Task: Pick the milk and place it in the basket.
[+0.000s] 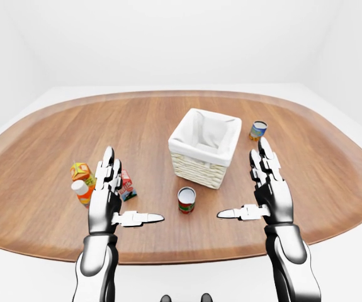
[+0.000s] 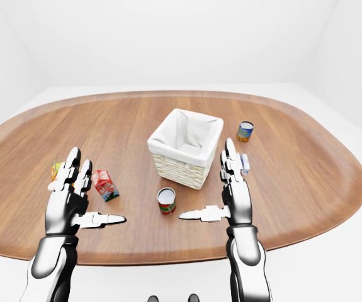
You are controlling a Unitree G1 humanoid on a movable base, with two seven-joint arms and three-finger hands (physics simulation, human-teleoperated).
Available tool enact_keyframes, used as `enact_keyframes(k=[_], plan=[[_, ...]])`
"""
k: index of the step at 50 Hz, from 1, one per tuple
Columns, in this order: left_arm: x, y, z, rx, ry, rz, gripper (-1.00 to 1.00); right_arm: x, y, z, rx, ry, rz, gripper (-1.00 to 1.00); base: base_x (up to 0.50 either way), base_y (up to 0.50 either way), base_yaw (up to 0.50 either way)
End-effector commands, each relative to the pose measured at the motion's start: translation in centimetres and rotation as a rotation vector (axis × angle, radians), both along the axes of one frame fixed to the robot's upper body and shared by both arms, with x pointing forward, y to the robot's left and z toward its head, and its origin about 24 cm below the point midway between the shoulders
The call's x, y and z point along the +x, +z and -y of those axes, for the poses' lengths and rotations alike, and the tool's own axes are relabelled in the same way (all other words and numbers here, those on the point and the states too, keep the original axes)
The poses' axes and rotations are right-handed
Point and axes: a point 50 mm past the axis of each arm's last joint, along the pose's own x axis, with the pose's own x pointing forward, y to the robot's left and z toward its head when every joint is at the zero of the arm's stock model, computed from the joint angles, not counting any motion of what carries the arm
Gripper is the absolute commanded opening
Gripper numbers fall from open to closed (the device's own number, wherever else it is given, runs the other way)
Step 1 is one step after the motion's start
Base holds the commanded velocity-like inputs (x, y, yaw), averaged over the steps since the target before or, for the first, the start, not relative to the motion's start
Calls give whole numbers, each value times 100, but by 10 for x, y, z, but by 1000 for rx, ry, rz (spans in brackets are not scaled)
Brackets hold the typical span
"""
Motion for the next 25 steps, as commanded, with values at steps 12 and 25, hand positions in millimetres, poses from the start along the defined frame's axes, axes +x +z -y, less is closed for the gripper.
enact_keyframes(k=[12, 25], plan=[[1, -1, 1, 0, -2, -1, 100, 1, -1, -1, -4, 3, -1, 100, 25, 0, 0], [1, -1, 1, -1, 2, -1, 100, 0, -2, -1, -5, 6, -1, 100, 25, 0, 0]])
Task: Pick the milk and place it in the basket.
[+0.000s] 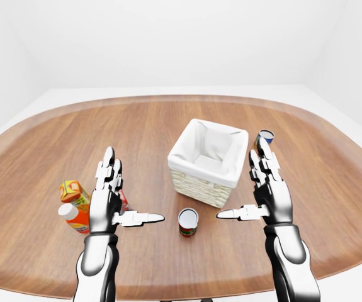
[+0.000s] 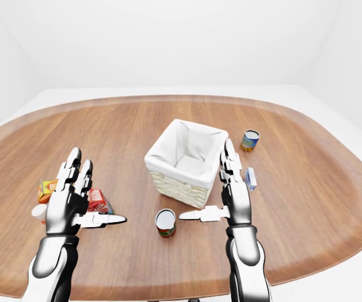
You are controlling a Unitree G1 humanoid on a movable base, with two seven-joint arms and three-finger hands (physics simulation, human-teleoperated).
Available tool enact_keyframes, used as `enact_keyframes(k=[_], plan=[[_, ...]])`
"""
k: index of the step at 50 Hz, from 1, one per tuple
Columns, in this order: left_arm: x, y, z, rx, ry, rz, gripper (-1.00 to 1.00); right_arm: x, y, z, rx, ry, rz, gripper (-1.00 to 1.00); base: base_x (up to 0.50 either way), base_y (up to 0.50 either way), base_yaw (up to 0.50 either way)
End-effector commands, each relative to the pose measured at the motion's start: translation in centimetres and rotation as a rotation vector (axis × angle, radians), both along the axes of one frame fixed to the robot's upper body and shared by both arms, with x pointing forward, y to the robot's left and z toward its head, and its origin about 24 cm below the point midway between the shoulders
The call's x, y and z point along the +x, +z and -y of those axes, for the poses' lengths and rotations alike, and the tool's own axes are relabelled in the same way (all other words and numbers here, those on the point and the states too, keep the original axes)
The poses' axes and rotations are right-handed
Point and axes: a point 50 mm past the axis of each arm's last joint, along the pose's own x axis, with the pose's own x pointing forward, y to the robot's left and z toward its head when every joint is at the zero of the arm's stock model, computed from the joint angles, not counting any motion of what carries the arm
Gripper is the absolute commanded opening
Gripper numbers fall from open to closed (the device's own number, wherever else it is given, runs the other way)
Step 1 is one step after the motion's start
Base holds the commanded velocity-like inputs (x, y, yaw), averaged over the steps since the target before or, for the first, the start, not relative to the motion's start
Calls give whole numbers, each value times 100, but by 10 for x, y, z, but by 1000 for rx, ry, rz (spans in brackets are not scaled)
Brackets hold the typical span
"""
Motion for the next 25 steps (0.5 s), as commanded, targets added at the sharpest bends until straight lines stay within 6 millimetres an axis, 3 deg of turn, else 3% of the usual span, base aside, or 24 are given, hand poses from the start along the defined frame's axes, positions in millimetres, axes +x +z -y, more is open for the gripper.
enact_keyframes(k=[1, 25], plan=[[0, 0, 0, 0, 2, 0, 100, 0, -1, 0, -2, 3, -2, 100, 25, 0, 0], [2, -1, -1, 1, 12, 5, 100, 0, -2, -2, -5, 5, -5, 100, 25, 0, 0]])
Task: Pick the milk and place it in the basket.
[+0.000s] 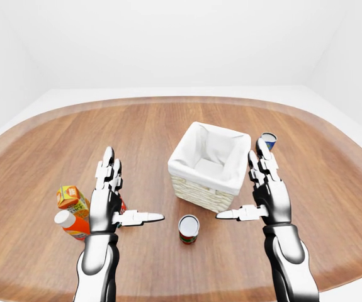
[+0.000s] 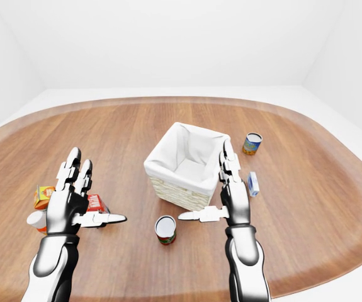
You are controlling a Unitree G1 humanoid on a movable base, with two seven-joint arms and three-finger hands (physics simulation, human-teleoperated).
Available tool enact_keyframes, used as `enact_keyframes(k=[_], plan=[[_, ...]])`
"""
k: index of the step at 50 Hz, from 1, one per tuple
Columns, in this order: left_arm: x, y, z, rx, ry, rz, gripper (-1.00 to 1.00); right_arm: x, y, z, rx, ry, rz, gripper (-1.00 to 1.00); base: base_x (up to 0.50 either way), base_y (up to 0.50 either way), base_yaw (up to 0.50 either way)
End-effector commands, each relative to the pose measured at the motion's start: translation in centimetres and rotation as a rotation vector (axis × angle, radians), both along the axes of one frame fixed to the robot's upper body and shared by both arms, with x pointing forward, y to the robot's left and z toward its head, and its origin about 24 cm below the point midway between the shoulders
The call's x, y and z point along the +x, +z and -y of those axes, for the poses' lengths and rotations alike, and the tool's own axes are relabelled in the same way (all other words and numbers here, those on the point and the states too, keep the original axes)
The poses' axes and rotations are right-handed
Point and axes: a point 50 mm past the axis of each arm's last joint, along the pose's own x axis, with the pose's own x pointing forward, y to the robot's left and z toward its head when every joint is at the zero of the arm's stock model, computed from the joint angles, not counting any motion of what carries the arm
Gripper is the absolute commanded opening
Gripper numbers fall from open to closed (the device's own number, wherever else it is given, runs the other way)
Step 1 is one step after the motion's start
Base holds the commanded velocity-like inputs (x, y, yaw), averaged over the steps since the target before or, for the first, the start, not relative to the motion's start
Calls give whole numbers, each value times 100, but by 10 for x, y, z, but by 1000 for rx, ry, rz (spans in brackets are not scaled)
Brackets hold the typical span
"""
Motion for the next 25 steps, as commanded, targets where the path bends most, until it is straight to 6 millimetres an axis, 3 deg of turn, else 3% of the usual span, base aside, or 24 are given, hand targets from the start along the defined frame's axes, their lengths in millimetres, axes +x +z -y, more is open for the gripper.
enact_keyframes(k=[1, 9, 16, 25], plan=[[1, 0, 0, 0, 5, 4, 100, 0, -1, 0, -1, 0, -2, 100, 26, 0, 0], [6, -5, 0, 67, 73, 5, 100, -1, 0, -1, -9, -3, 5, 100, 24, 0, 0], [11, -8, -2, 85, 86, 19, 100, -2, 1, 0, -5, -2, 15, 100, 0, 0, 0], [17, 13, -10, 214, 79, 92, 100, -2, 2, -2, -8, 4, 18, 100, 0, 0, 0]])
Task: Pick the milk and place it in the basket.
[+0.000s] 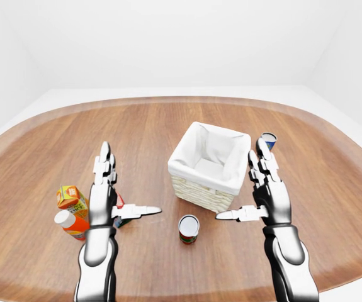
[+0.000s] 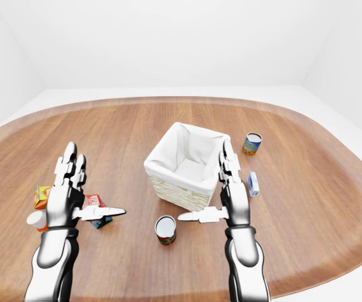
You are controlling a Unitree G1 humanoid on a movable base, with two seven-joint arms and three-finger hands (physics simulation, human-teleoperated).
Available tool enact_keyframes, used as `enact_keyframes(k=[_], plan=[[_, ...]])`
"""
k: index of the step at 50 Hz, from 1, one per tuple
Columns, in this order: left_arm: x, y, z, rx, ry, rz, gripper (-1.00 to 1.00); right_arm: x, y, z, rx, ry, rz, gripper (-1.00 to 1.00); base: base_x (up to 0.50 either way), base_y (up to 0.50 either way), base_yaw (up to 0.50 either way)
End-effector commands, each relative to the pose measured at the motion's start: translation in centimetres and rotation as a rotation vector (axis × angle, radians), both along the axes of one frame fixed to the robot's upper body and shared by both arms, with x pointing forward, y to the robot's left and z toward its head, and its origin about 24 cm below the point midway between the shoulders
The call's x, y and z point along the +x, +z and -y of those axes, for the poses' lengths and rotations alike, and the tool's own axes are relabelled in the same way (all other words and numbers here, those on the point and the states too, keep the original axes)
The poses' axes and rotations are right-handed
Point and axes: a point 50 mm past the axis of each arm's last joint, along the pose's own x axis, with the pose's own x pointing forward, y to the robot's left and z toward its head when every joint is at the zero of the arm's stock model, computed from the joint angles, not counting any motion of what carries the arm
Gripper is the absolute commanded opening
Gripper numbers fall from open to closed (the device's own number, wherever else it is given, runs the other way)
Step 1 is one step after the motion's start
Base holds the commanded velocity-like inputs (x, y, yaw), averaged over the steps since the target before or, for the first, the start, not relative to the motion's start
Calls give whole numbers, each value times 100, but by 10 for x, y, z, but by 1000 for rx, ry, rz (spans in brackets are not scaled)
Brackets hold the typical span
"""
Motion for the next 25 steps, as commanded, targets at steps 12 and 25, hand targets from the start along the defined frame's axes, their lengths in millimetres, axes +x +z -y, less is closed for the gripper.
enact_keyframes(k=[12, 25], plan=[[16, 2, -14, 302, 62, 3, 100, 1, 0, 0, -3, -4, 3, 100, 0, 0, 0], [36, -25, -30, 370, 121, -127, 100, 2, -1, -1, -6, -5, 0, 100, 0, 0, 0]])
